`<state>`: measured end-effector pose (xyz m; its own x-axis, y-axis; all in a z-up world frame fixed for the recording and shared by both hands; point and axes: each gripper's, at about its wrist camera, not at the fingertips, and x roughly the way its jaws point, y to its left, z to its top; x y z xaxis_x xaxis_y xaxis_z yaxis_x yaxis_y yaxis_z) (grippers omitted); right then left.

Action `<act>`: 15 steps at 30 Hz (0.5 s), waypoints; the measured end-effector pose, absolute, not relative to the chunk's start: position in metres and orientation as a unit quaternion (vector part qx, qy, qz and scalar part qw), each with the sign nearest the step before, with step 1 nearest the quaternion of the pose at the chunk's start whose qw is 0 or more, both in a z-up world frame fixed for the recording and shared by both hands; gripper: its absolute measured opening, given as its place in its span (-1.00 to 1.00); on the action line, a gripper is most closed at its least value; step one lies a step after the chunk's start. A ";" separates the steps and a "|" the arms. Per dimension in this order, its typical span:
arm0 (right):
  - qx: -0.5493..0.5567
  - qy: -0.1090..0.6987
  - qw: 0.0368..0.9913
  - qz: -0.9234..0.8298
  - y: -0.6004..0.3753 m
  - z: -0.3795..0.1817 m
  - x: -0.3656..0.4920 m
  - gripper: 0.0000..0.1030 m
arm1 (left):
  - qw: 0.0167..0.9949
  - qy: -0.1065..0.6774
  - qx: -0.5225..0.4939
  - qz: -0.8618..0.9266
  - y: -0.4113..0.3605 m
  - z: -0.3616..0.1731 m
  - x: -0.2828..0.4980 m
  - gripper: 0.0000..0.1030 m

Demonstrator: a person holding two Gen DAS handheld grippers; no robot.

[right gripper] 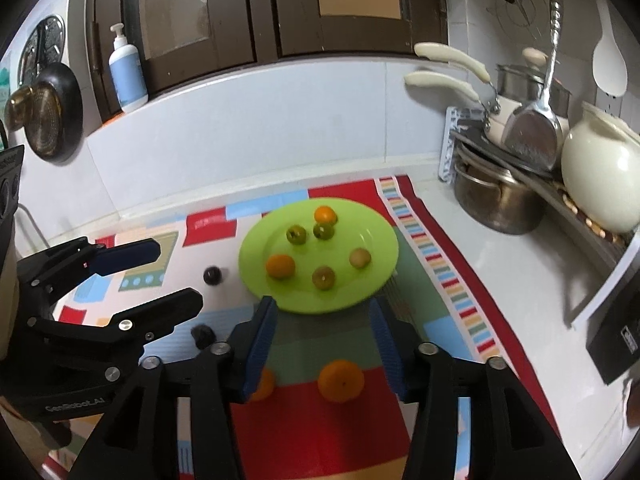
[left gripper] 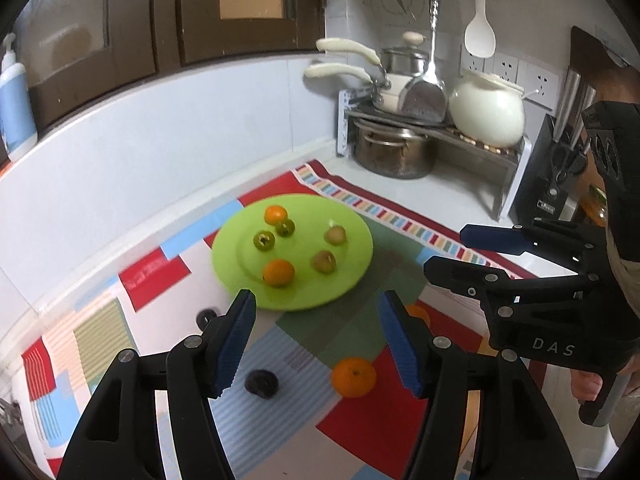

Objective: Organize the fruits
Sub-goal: 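Withdraw both open grippers from the plate toward the two loose oranges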

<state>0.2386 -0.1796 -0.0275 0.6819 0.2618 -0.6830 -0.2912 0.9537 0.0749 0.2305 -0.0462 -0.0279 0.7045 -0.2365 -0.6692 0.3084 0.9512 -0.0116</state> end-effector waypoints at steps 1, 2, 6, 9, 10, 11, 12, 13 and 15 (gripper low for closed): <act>-0.021 0.373 0.915 0.150 -0.180 -0.031 0.237 0.00 | 0.920 0.358 0.050 -0.150 -0.047 -0.030 0.230 0.22; -0.021 0.376 0.914 0.149 -0.180 -0.033 0.236 0.00 | 0.918 0.362 0.049 -0.151 -0.047 -0.033 0.229 0.22; -0.020 0.391 0.908 0.147 -0.182 -0.045 0.232 0.00 | 0.915 0.369 0.055 -0.156 -0.049 -0.042 0.223 0.22; -0.023 0.400 0.904 0.147 -0.181 -0.054 0.228 0.00 | 0.913 0.372 0.056 -0.160 -0.050 -0.048 0.220 0.22; -0.024 0.404 0.902 0.147 -0.181 -0.057 0.227 0.00 | 0.912 0.373 0.057 -0.161 -0.050 -0.049 0.219 0.22; -0.025 0.407 0.901 0.147 -0.181 -0.059 0.226 0.00 | 0.911 0.374 0.058 -0.162 -0.051 -0.051 0.218 0.22; -0.027 0.409 0.900 0.148 -0.181 -0.061 0.225 0.00 | 0.910 0.377 0.059 -0.164 -0.051 -0.054 0.217 0.22; -0.028 0.413 0.898 0.148 -0.180 -0.063 0.225 0.00 | 0.909 0.379 0.059 -0.165 -0.052 -0.056 0.216 0.22; -0.030 0.419 0.895 0.149 -0.180 -0.067 0.224 0.00 | 0.906 0.384 0.061 -0.167 -0.053 -0.061 0.216 0.22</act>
<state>0.2237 -0.1800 -0.0675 0.6048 0.2424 -0.7586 -0.2929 0.9535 0.0712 0.2156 -0.0530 -0.0609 0.6492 -0.2567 -0.7160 0.3499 0.9366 -0.0186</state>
